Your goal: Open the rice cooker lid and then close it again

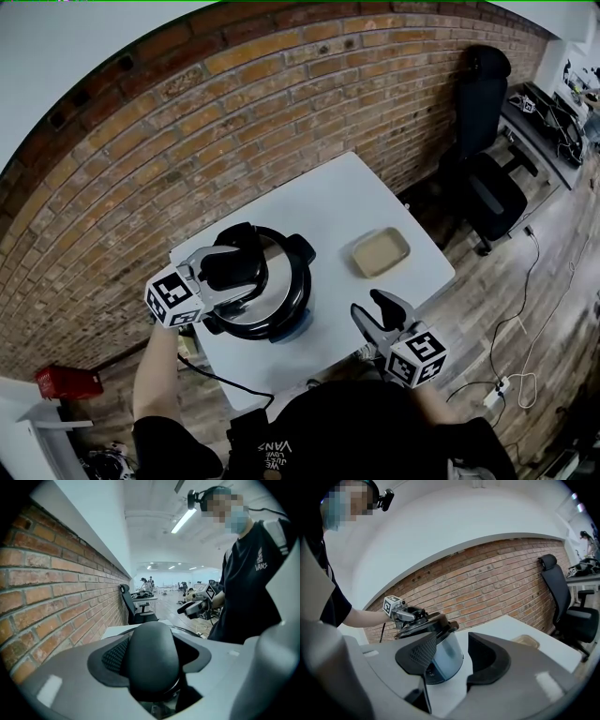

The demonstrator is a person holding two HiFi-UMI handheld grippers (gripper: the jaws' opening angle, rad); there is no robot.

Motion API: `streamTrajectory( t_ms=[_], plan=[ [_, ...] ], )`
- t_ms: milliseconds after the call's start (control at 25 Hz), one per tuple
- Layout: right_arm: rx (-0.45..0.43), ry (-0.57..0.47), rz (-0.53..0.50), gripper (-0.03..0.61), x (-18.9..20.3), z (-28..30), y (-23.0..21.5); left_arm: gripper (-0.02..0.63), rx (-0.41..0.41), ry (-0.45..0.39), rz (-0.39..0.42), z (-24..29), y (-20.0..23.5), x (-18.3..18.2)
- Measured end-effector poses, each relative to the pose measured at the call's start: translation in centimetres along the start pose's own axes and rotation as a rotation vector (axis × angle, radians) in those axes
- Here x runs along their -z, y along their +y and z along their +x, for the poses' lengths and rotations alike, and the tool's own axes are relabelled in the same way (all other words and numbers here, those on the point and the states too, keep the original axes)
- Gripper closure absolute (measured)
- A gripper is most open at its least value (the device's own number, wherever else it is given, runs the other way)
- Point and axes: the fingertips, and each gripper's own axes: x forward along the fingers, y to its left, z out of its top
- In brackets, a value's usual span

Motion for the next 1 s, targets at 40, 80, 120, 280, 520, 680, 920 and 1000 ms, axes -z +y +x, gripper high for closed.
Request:
streamTrajectory(
  t_ms=[40,80,120,280,520,680,920,1000],
  plan=[
    [0.002,0.000,0.000,0.376,0.0,0.0,0.0,0.325,0.012,-0.003,0.005,0.1,0.0,0.0],
    [0.004,0.000,0.000,0.376,0.0,0.1,0.0,0.325,0.027,-0.004,0.011,0.3,0.0,0.0],
    [0.004,-0.001,0.000,0.376,0.0,0.1,0.1,0.325,0.044,0.001,0.018,0.6,-0.1,0.1],
    [0.001,-0.002,-0.001,0.376,-0.1,0.3,0.3,0.325,0.084,0.045,0.063,1.5,-0.9,0.9],
    [0.001,-0.008,0.002,0.376,-0.1,0.4,0.2,0.325,0.089,0.035,0.072,1.5,-0.8,0.8],
    [0.006,-0.008,0.000,0.376,-0.2,0.1,0.1,0.325,0.089,0.038,0.074,1.5,-0.9,0.9],
    [0.003,-0.006,0.007,0.376,0.1,-0.1,0.4,0.324,0.053,0.039,0.074,1.5,-0.9,0.8],
    [0.004,-0.004,0.011,0.376,0.2,-0.3,0.3,0.324,0.045,0.041,0.069,1.6,-0.9,0.8]
  ],
)
